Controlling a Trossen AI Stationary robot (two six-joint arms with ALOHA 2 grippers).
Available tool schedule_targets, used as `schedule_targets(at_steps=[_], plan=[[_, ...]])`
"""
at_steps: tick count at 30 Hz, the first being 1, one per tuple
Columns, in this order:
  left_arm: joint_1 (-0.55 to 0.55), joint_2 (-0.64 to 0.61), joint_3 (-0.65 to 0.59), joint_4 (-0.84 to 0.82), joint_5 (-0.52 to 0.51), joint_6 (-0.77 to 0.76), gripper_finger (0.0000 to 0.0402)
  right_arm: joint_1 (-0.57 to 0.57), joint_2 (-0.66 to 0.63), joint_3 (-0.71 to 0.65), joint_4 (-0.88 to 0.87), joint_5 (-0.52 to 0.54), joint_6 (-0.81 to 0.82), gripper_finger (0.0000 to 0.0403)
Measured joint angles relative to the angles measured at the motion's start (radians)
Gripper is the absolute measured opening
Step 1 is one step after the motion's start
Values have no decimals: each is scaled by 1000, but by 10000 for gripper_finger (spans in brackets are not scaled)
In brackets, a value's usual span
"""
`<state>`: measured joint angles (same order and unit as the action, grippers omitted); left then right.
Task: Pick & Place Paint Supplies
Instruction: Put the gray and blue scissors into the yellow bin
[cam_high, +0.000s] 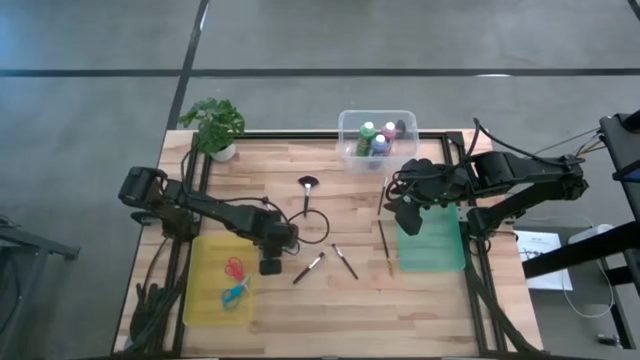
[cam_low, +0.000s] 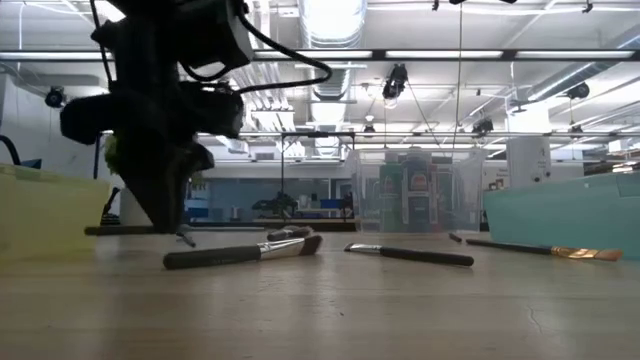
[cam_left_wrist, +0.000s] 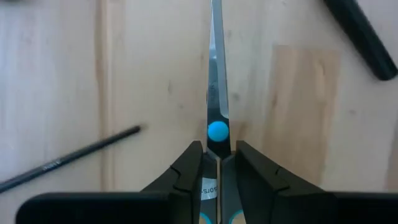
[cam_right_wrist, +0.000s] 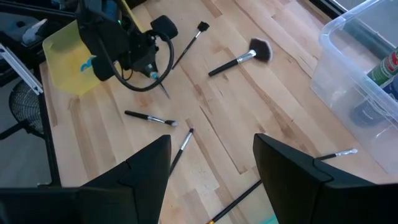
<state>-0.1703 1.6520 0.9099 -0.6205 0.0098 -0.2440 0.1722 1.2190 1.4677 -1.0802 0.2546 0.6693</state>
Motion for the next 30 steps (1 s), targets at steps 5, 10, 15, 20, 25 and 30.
schedule_targets(at_steps=[5,10,15,20,25,30], plan=[[-1,-42,66,-91,64,-20,76,0,0,0,2,-1,-14,228],[-25,-121,137,-260,87,-63,76,0,0,0,3,-1,-21,228],[-110,-250,130,-411,88,-233,76,0,0,0,6,-1,-26,228],[-283,-398,51,-430,40,-602,76,0,0,0,14,-1,-32,228],[-473,-452,-26,-407,-36,-1046,74,0,0,0,16,-1,-41,228],[-564,-445,-95,-328,-51,-1454,74,0,0,0,16,-1,-41,228]])
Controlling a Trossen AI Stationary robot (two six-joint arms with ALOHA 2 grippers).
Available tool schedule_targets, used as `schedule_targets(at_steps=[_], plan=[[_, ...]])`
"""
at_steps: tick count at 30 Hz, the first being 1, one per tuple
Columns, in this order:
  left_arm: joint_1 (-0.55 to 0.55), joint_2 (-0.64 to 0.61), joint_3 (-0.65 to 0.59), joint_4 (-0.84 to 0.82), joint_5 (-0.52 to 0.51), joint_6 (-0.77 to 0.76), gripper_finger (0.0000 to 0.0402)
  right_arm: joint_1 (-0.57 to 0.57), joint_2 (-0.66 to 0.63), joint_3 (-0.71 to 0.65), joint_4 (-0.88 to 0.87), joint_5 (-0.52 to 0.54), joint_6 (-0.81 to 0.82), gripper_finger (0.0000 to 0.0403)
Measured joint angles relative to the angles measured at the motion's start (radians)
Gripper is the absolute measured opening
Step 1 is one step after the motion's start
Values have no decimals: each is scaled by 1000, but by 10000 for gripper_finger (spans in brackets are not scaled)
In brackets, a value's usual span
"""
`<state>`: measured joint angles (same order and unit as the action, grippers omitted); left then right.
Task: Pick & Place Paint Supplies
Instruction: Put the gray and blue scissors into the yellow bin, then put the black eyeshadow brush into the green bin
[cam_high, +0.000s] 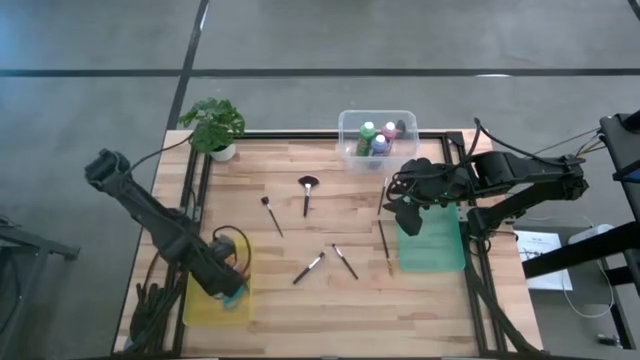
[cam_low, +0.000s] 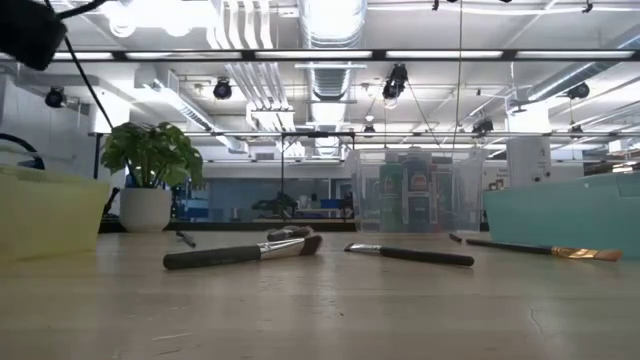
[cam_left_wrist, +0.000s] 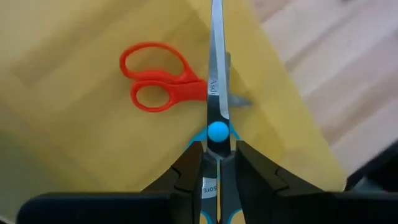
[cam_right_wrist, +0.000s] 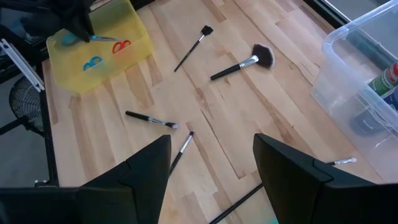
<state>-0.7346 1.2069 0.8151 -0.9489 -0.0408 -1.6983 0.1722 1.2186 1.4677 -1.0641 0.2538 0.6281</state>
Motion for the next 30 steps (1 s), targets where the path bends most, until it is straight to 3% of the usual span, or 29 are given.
schedule_targets(at_steps=[3,8,11,15,18,24,30], plan=[[-4,1,-43,58,-15,-133,74,0,0,0,1,0,0,228],[-4,2,-112,121,-16,-221,73,0,0,0,1,-1,6,228],[-4,1,-127,123,-11,-244,119,0,0,0,1,-3,23,228],[-4,1,-128,120,-9,-239,193,0,0,0,1,-9,25,228],[-4,1,-129,120,-9,-236,224,0,0,0,2,-10,27,228],[-2,1,-103,138,-65,-186,236,0,0,0,2,-11,27,228],[25,1,-56,188,-122,1,226,0,0,0,1,-11,24,228]])
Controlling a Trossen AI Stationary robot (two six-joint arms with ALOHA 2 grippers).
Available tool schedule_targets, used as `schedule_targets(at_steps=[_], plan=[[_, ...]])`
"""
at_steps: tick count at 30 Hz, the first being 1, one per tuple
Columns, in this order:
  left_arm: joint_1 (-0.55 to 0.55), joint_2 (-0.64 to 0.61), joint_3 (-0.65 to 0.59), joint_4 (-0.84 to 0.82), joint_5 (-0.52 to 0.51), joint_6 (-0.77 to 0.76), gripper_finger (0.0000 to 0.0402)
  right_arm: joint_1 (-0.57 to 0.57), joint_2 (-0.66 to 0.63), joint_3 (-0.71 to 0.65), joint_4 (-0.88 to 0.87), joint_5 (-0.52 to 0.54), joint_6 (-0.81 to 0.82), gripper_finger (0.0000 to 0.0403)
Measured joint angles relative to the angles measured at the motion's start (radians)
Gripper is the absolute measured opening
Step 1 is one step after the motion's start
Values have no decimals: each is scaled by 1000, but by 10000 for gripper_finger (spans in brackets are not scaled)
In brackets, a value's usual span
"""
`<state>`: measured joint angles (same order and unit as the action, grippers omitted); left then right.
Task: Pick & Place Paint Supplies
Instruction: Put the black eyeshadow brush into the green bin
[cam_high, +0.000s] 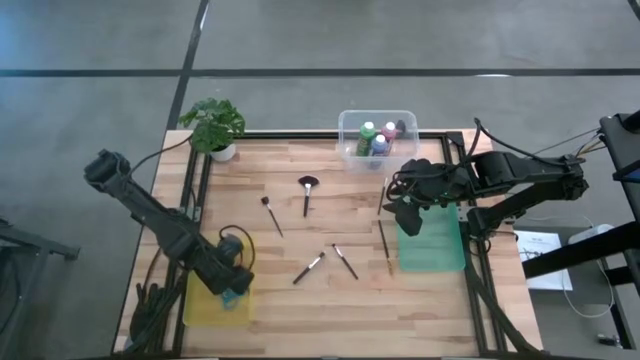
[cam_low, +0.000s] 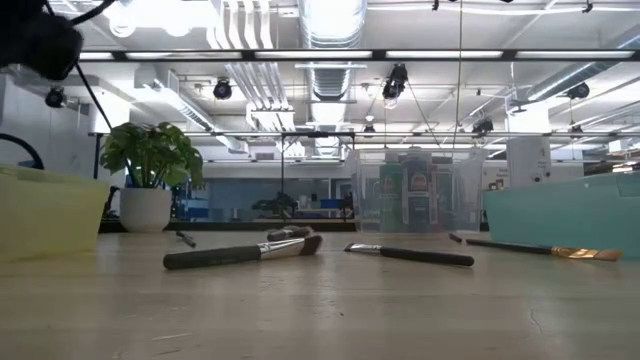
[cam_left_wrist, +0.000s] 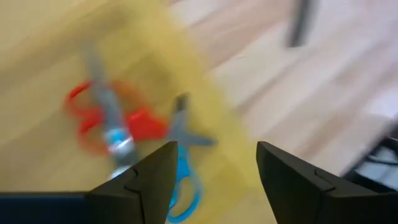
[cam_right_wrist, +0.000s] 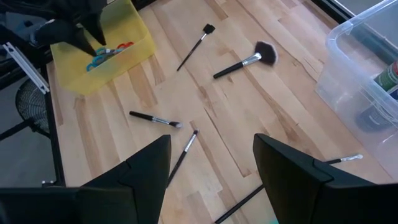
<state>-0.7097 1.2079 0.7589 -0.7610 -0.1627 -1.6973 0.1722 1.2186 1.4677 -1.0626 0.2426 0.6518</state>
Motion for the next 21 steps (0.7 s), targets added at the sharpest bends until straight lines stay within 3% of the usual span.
schedule_targets(at_steps=[7,17,21], plan=[[125,0,43,244,-34,475,184,0,0,0,0,-5,0,228],[425,1,176,249,-40,960,167,0,0,0,0,-8,7,228],[514,35,246,236,-15,1048,167,0,0,0,-1,-8,9,228]])
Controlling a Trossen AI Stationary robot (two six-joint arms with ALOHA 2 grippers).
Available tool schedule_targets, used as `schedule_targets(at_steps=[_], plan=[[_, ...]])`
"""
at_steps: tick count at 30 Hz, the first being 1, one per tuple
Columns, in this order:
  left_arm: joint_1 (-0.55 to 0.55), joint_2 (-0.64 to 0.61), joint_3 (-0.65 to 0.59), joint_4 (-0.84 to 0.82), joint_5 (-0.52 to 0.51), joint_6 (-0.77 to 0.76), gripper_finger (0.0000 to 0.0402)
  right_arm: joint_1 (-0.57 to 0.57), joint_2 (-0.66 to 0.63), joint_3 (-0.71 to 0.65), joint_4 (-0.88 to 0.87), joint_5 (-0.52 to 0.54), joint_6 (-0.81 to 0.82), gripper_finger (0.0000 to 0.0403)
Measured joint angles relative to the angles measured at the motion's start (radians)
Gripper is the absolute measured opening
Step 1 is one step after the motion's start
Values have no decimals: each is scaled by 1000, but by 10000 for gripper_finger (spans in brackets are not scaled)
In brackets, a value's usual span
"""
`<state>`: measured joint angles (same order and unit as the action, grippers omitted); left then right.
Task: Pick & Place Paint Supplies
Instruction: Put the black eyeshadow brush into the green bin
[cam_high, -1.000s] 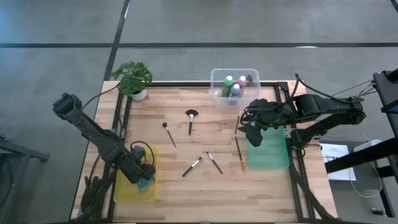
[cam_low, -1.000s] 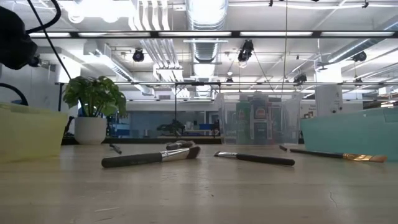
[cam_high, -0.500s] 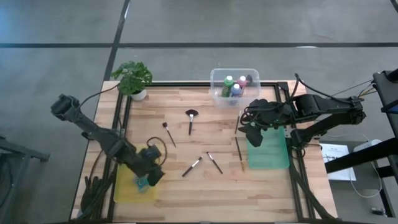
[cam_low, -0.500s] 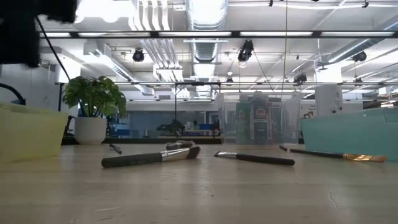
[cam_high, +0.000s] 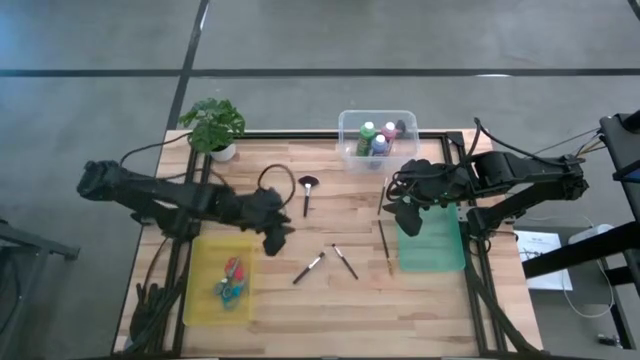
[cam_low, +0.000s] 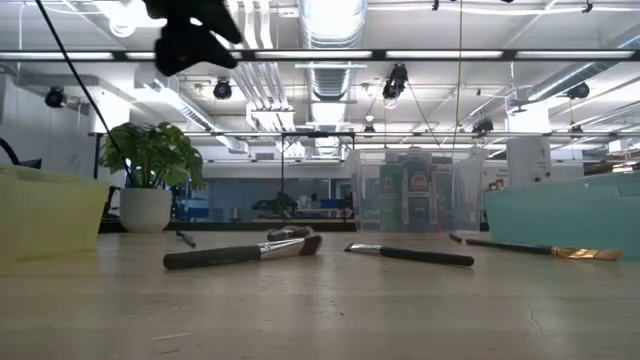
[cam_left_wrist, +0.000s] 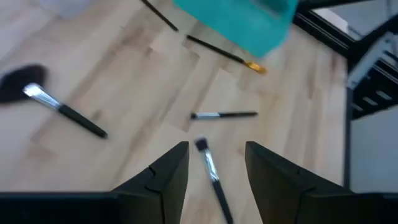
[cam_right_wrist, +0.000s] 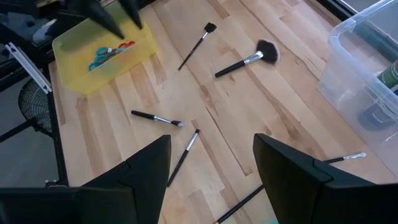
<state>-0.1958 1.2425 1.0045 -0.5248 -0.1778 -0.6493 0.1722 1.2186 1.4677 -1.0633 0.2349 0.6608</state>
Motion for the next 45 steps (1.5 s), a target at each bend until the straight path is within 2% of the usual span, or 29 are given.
schedule_targets(at_steps=[7,15,21,29,45], plan=[[47,182,229,-56,14,124,167,0,0,0,0,0,-3,228],[72,446,470,-245,14,231,167,0,0,0,-2,0,-1,228],[80,576,459,-291,25,146,167,7,0,0,-2,-2,9,228],[63,717,447,-223,94,128,167,18,0,0,-2,-5,13,228],[58,852,447,-141,160,117,167,22,0,0,-3,-15,32,228]])
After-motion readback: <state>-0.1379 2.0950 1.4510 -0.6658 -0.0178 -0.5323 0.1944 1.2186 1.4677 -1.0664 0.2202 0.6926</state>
